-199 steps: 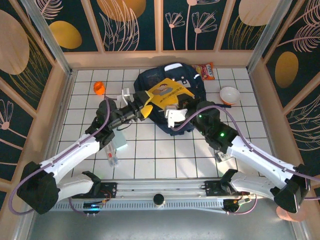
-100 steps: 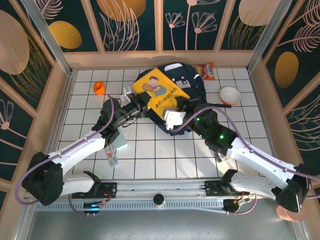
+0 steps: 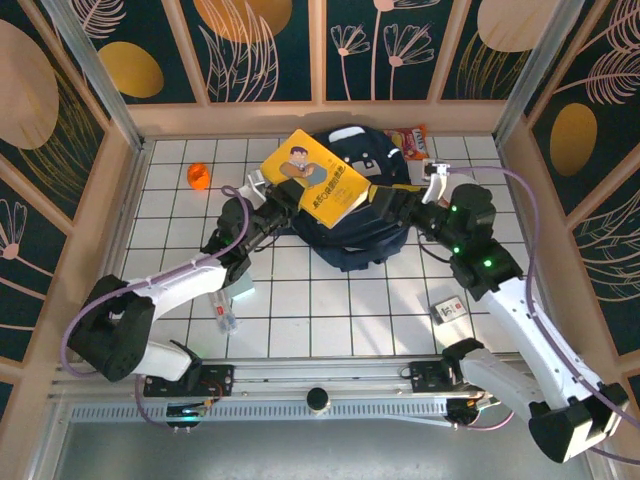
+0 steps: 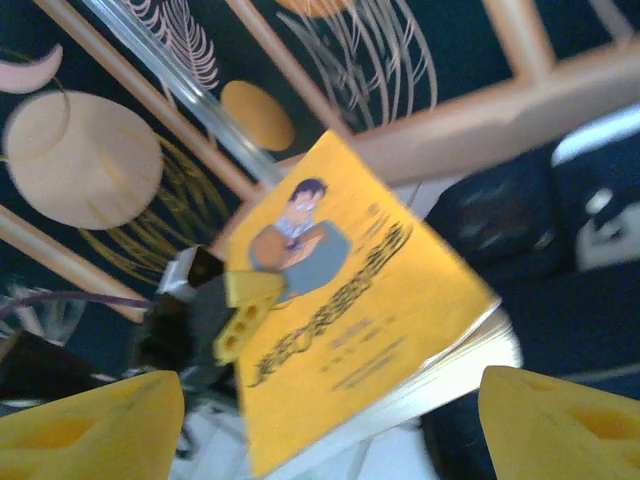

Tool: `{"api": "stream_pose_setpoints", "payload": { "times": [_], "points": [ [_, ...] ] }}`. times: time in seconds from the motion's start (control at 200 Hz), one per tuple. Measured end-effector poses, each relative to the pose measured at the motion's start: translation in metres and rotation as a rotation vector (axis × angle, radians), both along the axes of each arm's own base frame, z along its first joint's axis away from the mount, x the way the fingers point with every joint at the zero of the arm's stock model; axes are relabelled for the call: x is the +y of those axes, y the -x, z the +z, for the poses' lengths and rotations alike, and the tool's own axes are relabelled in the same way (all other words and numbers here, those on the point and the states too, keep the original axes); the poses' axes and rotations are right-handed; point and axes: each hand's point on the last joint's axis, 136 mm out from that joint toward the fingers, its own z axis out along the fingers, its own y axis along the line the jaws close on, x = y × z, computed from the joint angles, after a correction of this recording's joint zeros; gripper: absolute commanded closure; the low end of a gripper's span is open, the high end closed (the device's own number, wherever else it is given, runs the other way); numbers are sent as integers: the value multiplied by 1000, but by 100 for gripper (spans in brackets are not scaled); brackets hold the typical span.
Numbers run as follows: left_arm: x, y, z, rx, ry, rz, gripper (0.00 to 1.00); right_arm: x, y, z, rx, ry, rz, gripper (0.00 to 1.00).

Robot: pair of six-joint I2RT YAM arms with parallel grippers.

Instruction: Pack the student bag

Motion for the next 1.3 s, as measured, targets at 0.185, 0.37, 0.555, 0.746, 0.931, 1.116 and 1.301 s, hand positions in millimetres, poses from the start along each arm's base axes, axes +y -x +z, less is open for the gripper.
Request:
{"api": "stream_pose_setpoints", "payload": {
  "times": [0.185, 0.37, 0.555, 0.746, 0.931, 1.116, 1.301],
  "points": [
    [-1, -1, 11, -30, 21, -1, 100, 12, 6, -53, 348, -281, -26, 16],
    [0, 0, 27, -67, 73, -5, 100, 36, 12, -50, 481, -449, 3, 15],
    [-1, 2, 37, -83, 120, -14, 100, 57, 7, -39, 508, -564, 29, 15],
    [-3, 5, 44, -86, 168, -42, 100, 66, -12, -45, 535, -634, -6, 21],
    [-10, 8, 36, -57, 163, -79, 100, 72, -28, -44, 511, -658, -22, 65],
    [-16, 10, 20, -22, 77, -99, 58, 59, -29, -41, 489, -656, -35, 100],
    [-22, 2, 15, -157, -253, -87, 41, -37, -33, -54, 433, -617, -265, 100]
  ]
}}
